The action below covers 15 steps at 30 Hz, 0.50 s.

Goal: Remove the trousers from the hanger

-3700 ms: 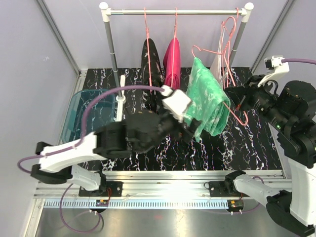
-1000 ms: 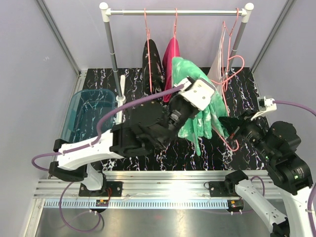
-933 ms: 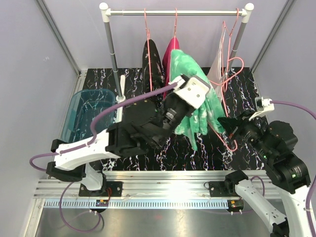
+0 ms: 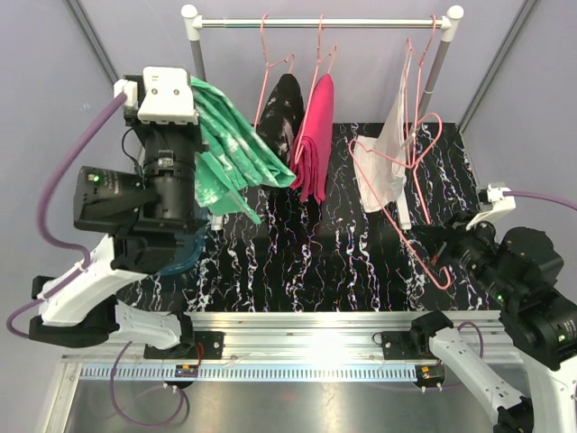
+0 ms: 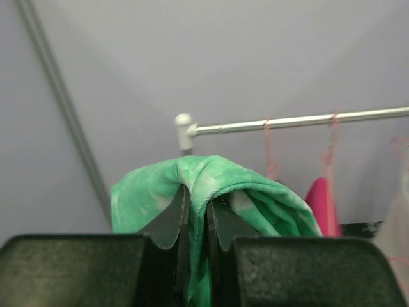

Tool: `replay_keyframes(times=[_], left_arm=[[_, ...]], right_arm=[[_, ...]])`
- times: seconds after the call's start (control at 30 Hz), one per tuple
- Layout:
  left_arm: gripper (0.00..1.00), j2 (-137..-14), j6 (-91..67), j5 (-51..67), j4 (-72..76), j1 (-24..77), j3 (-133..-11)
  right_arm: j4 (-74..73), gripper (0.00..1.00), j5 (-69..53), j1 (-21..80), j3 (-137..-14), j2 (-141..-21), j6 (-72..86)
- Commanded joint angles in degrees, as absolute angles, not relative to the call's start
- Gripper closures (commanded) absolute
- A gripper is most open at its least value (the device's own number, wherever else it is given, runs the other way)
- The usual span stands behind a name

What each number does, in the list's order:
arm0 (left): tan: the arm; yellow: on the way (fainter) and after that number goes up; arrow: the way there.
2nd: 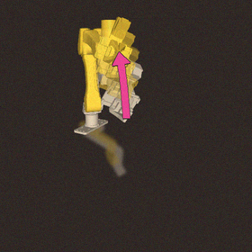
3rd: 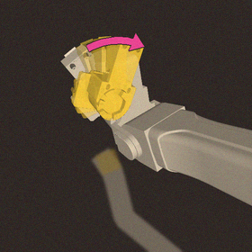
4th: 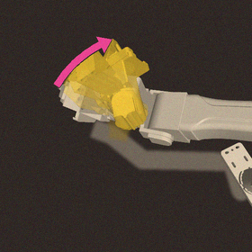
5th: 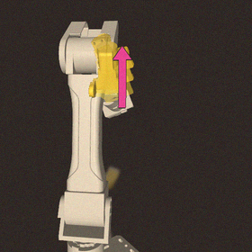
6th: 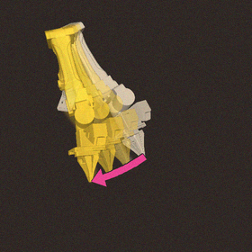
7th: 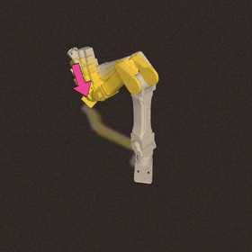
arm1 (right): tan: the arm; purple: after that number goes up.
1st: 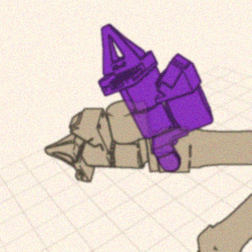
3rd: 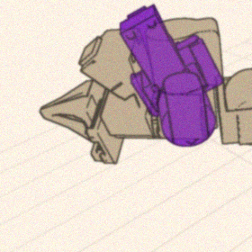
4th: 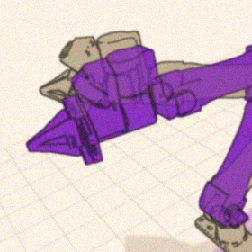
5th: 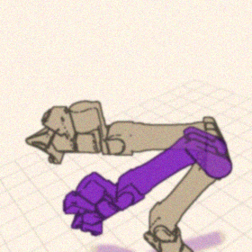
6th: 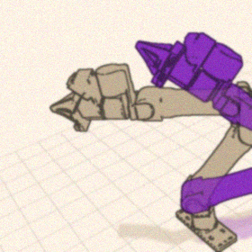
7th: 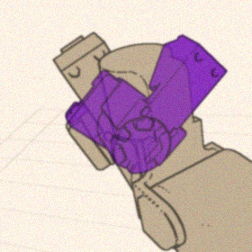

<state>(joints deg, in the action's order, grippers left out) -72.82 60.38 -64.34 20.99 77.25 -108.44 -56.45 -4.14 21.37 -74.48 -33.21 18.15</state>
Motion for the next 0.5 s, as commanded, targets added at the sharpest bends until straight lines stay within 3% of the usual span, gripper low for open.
replay_keyframes(times=[0.0, 0.17, 0.47], left_arm=[[1.0, -65.15, 56.01, -68.37, 18.51, 67.11, -104.69], [1.0, -59.68, 38.97, -69.78, 3.27, 55.47, -95.21], [1.0, -48.09, 27.26, -71.9, -11.14, 39.03, -81.31]], right_arm=[[-54.4, 1.0, -6.06, 21.45, -78.31, -35.33, 14.86], [-53.26, 1.0, -6.33, 21.45, -81.38, -37.26, 13.89], [-51.68, 1.0, -9.31, 21.45, -82.79, -37.88, 13.97]])
